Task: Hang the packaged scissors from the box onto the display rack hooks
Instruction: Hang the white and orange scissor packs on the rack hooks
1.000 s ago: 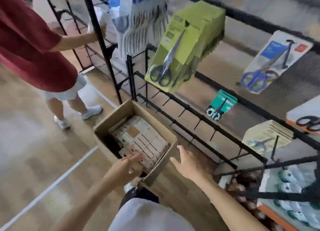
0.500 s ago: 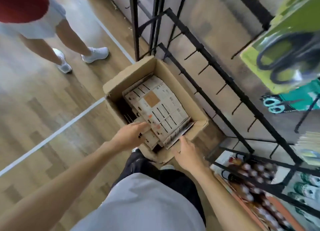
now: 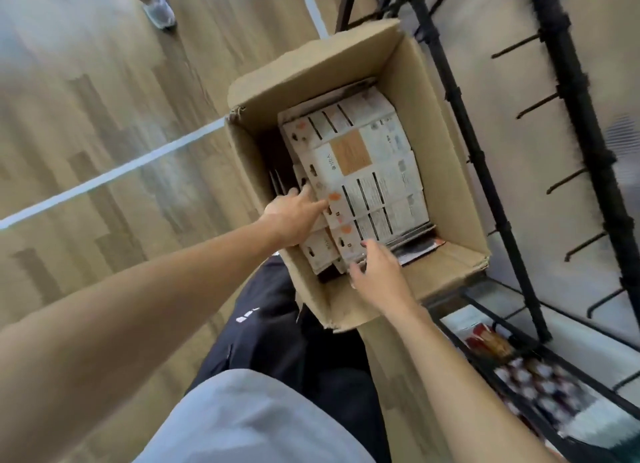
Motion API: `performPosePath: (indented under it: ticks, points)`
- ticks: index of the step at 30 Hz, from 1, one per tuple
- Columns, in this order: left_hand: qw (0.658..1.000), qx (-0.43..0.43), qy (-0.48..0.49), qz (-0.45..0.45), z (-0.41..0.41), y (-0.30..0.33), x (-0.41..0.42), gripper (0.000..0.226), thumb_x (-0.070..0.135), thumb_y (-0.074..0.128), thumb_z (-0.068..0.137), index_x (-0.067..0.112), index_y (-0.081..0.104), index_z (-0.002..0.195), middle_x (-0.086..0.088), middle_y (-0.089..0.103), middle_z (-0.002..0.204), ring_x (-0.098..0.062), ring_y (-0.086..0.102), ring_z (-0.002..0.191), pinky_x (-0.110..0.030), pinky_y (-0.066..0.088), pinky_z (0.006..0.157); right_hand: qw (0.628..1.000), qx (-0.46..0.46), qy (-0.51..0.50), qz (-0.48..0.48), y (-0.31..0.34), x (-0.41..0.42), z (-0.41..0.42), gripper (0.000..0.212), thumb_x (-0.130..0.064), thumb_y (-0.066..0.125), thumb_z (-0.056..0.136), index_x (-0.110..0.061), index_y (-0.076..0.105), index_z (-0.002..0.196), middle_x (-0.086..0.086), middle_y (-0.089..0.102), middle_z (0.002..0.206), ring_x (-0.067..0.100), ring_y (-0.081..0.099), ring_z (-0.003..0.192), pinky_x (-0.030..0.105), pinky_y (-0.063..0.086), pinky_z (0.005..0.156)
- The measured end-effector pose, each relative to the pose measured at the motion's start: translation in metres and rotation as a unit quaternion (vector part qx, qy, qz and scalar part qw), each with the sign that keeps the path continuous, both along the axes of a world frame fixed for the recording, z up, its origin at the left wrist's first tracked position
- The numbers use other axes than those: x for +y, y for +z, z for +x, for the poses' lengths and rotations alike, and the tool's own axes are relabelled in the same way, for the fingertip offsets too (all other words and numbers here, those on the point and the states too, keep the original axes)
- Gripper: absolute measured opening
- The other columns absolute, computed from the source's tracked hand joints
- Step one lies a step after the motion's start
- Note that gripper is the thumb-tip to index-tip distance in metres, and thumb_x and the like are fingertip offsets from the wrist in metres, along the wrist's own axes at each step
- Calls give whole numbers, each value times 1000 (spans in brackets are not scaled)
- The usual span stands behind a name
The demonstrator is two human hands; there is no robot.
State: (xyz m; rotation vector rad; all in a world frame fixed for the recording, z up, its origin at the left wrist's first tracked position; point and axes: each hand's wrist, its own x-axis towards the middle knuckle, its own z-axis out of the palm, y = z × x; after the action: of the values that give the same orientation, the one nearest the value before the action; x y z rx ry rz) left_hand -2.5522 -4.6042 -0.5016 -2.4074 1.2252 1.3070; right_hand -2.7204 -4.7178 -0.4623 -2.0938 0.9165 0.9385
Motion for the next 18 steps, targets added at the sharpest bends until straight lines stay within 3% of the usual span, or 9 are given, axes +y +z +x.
performPosePath:
  ticks: [6,10,18]
  points:
    - [999,-27,-45,-6,-4,-15,-10,58,20,48,99,40,28,150,-19,16,159,-37,37,133,-47,42,102,999,23,-5,27,-27,2,-9,45,-28,52,99,-10,44,139,8,51,140,26,45,131,40,40,107]
    - [998,-45,-42,7,-6,-20,-15,56,21,50,98,36,32,149,-18,18,159,-37,33,138,-51,33,110,999,28,-3,30,-25,2,-23,46,-27,51,98,-13,41,141,8,51,138,26,45,129,41,41,105]
    - [994,-81,-76,3,-15,-30,-20,47,22,54,95,25,46,141,-14,36,145,-33,40,130,-48,36,103,1000,16,4,24,-35,-5,-21,39,-26,55,98,-15,48,135,6,56,133,23,49,125,39,43,103]
